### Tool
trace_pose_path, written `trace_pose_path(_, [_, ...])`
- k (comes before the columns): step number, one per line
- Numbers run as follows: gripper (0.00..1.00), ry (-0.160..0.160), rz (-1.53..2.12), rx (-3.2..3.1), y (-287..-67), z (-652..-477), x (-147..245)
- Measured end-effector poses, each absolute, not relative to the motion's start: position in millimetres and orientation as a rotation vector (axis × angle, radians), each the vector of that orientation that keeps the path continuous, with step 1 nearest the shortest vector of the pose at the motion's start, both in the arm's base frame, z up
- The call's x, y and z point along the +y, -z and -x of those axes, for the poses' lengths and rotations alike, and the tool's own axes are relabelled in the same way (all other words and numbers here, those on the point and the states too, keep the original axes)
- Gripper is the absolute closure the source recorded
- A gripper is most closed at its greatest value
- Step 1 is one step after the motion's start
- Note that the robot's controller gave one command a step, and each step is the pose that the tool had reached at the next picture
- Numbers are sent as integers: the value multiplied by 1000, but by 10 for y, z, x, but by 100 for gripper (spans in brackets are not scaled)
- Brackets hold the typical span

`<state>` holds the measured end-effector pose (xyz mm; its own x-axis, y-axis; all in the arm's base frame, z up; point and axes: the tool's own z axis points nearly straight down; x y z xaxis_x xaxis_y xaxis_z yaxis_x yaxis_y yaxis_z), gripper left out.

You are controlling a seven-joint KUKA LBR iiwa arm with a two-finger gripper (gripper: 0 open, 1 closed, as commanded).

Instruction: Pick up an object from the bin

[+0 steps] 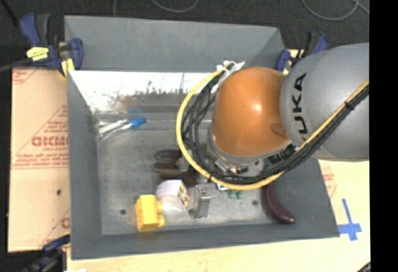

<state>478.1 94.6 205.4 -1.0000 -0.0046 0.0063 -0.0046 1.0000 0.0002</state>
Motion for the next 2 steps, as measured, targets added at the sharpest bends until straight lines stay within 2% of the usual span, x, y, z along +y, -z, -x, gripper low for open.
trace_pose_path(1, [0, 2, -2, -3144, -2096, -4798, 941])
trace_pose_path(2, [0, 2, 117, -3143, -1758, -4878, 992])
